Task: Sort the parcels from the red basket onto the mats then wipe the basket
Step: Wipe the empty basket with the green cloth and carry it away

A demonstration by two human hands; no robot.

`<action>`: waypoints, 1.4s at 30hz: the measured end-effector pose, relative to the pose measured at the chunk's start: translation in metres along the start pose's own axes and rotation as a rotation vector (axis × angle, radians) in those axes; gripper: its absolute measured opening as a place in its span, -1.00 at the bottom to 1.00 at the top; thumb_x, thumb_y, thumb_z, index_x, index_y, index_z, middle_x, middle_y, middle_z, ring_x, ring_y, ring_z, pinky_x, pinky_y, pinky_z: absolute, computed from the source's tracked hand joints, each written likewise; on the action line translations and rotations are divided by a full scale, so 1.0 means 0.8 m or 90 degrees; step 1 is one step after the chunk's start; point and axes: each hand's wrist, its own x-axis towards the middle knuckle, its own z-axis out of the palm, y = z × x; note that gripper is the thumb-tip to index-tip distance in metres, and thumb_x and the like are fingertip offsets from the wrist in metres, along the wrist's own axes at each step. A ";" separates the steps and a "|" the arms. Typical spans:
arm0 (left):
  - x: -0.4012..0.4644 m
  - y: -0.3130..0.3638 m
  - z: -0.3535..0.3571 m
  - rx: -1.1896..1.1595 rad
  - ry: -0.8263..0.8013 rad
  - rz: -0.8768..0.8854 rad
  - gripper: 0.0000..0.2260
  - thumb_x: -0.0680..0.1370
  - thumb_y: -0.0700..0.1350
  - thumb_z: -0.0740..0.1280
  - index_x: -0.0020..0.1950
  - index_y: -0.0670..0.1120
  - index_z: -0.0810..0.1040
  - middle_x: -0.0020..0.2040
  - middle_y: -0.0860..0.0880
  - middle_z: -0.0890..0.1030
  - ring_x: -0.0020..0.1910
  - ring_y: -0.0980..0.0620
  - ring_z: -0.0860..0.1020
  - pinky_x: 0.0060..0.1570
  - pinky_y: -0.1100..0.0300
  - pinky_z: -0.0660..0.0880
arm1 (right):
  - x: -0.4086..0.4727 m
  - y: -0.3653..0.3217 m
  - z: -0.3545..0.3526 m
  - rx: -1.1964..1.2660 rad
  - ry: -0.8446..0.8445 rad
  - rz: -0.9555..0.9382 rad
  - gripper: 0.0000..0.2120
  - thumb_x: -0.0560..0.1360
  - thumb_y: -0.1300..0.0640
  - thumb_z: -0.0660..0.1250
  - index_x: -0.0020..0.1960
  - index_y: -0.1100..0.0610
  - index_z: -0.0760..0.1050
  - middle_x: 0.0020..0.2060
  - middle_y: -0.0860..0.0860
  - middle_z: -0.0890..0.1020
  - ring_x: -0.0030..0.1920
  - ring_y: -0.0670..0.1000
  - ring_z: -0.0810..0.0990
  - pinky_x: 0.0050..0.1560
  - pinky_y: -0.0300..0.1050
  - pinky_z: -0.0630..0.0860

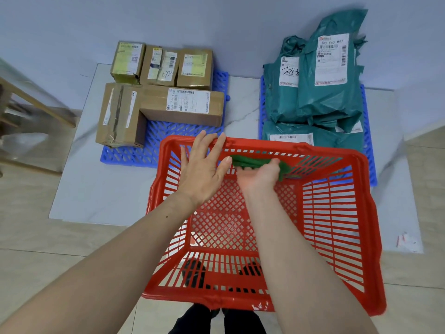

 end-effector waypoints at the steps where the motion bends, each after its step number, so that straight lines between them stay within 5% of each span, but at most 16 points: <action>1: 0.000 0.000 -0.001 0.000 -0.002 0.001 -0.50 0.66 0.16 0.01 0.59 0.07 0.10 0.54 0.07 0.14 0.57 0.07 -0.10 0.50 -0.22 -0.18 | 0.012 0.009 0.002 0.065 -0.003 0.087 -0.49 0.66 -0.12 0.07 0.48 0.17 0.31 0.37 0.24 0.45 0.39 0.24 0.41 0.33 0.08 0.44; 4: -0.003 -0.001 -0.002 -0.003 -0.005 0.004 -0.47 0.63 0.19 -0.02 0.59 0.08 0.11 0.54 0.08 0.14 0.57 0.09 -0.10 0.49 -0.20 -0.19 | 0.004 0.024 0.006 0.060 -0.049 0.214 -0.45 0.64 -0.20 0.02 0.26 0.23 0.47 0.07 0.26 0.59 0.18 0.23 0.56 0.27 0.15 0.44; 8: -0.003 -0.001 -0.002 -0.008 -0.001 -0.001 -0.46 0.63 0.22 -0.06 0.59 0.07 0.13 0.54 0.09 0.15 0.57 0.09 -0.09 0.48 -0.20 -0.20 | -0.009 -0.001 -0.006 0.086 -0.132 0.224 -0.54 0.67 -0.10 0.02 0.05 0.26 0.49 -0.01 0.24 0.59 0.33 0.22 0.49 0.32 0.15 0.39; 14: -0.003 0.002 -0.007 -0.027 -0.007 -0.011 -0.48 0.64 0.20 -0.05 0.58 0.07 0.15 0.54 0.10 0.17 0.57 0.11 -0.07 0.48 -0.16 -0.23 | -0.005 -0.075 -0.053 0.153 -0.088 0.049 -0.54 0.66 -0.11 0.09 0.39 0.19 0.38 0.33 0.20 0.49 0.38 0.23 0.44 0.44 0.27 0.28; 19: -0.005 0.004 -0.008 -0.028 -0.001 -0.014 -0.50 0.65 0.18 -0.04 0.58 0.06 0.17 0.54 0.09 0.19 0.57 0.09 -0.06 0.48 -0.16 -0.20 | -0.003 -0.092 -0.058 0.173 -0.061 -0.087 -0.51 0.65 -0.12 0.12 0.47 0.13 0.32 0.34 0.10 0.48 0.39 0.12 0.42 0.49 0.16 0.25; 23: -0.002 0.006 -0.008 -0.031 0.002 -0.015 -0.52 0.67 0.15 0.00 0.57 0.05 0.18 0.54 0.06 0.19 0.57 0.08 -0.05 0.47 -0.15 -0.18 | -0.008 -0.042 -0.032 0.086 -0.059 -0.067 -0.58 0.65 -0.10 0.13 0.41 0.10 0.37 0.16 0.04 0.57 0.25 0.08 0.53 0.46 0.13 0.31; 27: -0.001 0.004 -0.009 -0.016 0.006 -0.012 -0.54 0.67 0.12 0.02 0.56 0.04 0.21 0.53 0.05 0.21 0.57 0.06 -0.02 0.47 -0.21 -0.16 | -0.019 -0.004 -0.034 0.012 -0.117 0.053 -0.53 0.66 -0.09 0.10 0.41 0.20 0.39 0.30 0.20 0.54 0.28 0.18 0.54 0.43 0.12 0.35; 30: -0.002 0.008 -0.011 -0.002 -0.001 -0.018 -0.52 0.67 0.15 -0.01 0.57 0.04 0.20 0.54 0.05 0.21 0.58 0.06 -0.04 0.48 -0.22 -0.21 | -0.026 -0.019 -0.054 -0.016 -0.139 0.030 -0.53 0.65 -0.11 0.12 0.38 0.20 0.44 0.27 0.22 0.57 0.24 0.19 0.57 0.37 0.14 0.42; 33: 0.002 0.019 -0.013 0.015 -0.010 -0.053 -0.48 0.66 0.19 -0.04 0.58 0.03 0.18 0.57 0.05 0.17 0.58 0.06 -0.09 0.48 -0.20 -0.30 | -0.040 -0.055 -0.082 -0.062 -0.144 -0.069 -0.54 0.56 -0.11 0.30 0.31 0.19 0.51 0.18 0.20 0.65 0.16 0.18 0.65 0.25 0.17 0.52; 36: 0.005 0.037 -0.010 0.073 -0.012 -0.050 -0.43 0.64 0.24 -0.07 0.60 0.03 0.06 0.61 0.04 0.02 0.58 0.06 -0.19 0.47 -0.17 -0.35 | -0.057 -0.102 -0.107 -0.157 -0.090 -0.209 -0.65 0.49 0.10 0.45 0.23 0.20 0.56 0.11 0.16 0.68 0.10 0.13 0.69 0.13 0.11 0.61; 39: 0.011 0.069 0.001 0.120 -0.009 0.042 -0.38 0.62 0.28 -0.10 0.61 0.00 0.02 0.62 0.02 -0.04 0.58 0.04 -0.20 0.47 -0.14 -0.33 | -0.065 -0.161 -0.121 -0.288 0.006 -0.384 -0.87 0.53 0.11 0.42 0.08 0.06 0.57 0.00 0.01 0.69 0.02 -0.02 0.69 -0.02 -0.12 0.66; 42: 0.026 0.116 0.022 0.161 -0.042 0.188 -0.35 0.58 0.29 -0.16 0.60 0.00 0.05 0.61 -0.01 0.03 0.59 -0.02 -0.09 0.49 -0.13 -0.24 | -0.056 -0.209 -0.125 -0.505 -0.007 -0.605 -0.79 0.57 0.05 0.36 0.19 0.04 0.53 0.04 -0.04 0.66 0.07 -0.09 0.64 0.14 -0.11 0.58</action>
